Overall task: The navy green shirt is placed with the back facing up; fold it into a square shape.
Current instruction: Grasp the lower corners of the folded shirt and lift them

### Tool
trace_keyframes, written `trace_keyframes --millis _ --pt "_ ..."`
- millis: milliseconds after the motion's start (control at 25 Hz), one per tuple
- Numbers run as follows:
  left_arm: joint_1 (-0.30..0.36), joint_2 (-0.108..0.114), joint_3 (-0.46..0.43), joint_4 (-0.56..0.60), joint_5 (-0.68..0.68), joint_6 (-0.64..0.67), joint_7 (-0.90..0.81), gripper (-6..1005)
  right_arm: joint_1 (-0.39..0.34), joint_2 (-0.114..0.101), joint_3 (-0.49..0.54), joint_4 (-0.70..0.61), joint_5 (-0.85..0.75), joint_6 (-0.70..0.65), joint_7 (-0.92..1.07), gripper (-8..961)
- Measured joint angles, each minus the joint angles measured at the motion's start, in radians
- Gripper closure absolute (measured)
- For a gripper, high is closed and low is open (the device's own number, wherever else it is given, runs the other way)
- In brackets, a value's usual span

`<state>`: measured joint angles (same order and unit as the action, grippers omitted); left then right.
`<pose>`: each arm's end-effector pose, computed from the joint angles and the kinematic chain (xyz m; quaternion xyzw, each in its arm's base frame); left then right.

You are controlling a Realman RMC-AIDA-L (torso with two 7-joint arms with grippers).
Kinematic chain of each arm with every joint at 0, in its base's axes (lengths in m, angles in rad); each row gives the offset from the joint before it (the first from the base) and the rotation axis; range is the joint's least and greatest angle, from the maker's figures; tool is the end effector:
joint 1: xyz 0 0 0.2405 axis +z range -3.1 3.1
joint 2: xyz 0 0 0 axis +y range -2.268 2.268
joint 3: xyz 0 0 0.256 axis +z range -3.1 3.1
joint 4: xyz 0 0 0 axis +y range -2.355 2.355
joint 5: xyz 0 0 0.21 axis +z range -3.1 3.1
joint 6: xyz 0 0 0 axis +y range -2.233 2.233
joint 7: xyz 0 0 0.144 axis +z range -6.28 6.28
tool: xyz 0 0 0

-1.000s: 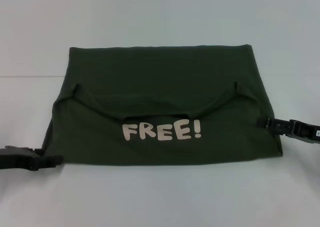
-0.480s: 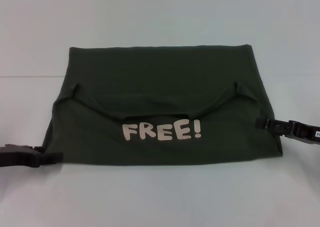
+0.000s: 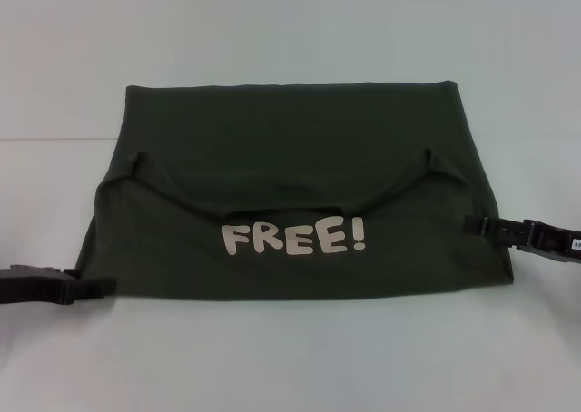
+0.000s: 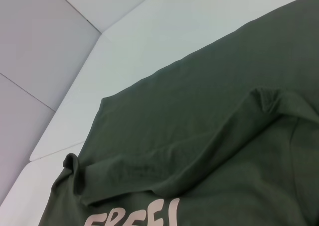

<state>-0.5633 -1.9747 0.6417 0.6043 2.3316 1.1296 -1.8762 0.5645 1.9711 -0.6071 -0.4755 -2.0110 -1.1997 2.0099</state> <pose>-0.3490 0.3667 0.0393 -0.8400 -0.4613 -0.0622 0.2786 0.3224 0.3689 0.0282 -0.7533 0.5683 0.2499 0.2170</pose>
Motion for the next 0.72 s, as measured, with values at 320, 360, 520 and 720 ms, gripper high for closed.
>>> trace_keyframes --millis 320,360,520,720 --pt "-0.004 0.008 -0.007 0.0 -0.002 0.043 -0.034 319 0.0 0.004 -0.011 0.0 -0.001 0.0 0.0 44" --pt "-0.007 0.007 -0.007 0.0 -0.002 0.045 -0.036 319 0.0 0.005 -0.012 0.0 -0.001 0.0 0.0 45" --pt "-0.01 0.001 0.0 0.0 0.001 0.036 -0.041 320 0.0 0.006 -0.014 0.0 -0.001 0.0 0.0 47" --pt "-0.01 0.004 0.004 -0.001 0.003 0.039 -0.057 324 0.0 0.006 -0.016 0.0 -0.002 0.0 0.0 49"
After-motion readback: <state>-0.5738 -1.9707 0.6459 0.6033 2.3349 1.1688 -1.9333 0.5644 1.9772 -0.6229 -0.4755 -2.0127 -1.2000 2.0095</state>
